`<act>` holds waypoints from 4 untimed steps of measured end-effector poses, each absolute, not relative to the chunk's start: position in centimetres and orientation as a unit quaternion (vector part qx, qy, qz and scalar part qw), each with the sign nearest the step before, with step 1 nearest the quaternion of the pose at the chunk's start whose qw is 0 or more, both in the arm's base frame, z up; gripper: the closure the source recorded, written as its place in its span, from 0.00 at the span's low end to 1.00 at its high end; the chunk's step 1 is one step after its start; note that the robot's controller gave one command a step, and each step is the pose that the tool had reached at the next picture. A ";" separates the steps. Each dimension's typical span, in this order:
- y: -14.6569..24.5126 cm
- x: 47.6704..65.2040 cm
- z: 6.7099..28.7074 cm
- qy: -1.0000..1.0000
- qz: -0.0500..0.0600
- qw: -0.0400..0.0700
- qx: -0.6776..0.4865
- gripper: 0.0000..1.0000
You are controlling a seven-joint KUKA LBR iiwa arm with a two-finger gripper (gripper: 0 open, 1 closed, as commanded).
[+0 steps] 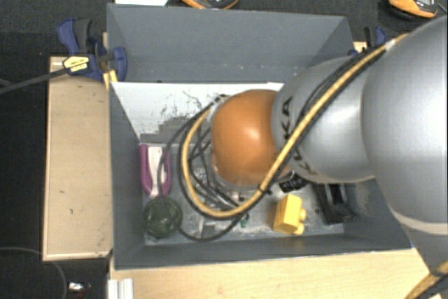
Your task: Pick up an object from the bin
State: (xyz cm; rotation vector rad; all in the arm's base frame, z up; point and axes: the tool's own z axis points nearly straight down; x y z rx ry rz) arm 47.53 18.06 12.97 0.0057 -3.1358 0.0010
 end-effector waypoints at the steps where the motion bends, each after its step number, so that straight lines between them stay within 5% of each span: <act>1: 18.0 47.8 13.3 -1.000 0.000 -0.001 -0.001 0.00; 2: 24.7 50.8 7.4 -0.988 0.004 0.002 0.157 0.00; 3: 25.3 48.9 10.1 -0.979 0.000 -0.003 0.204 0.00; 4: 21.5 48.3 10.0 -1.000 0.003 -0.001 0.029 0.00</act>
Offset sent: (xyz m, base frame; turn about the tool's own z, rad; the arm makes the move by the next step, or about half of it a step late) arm 0.0302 0.0696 -0.0597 -0.3125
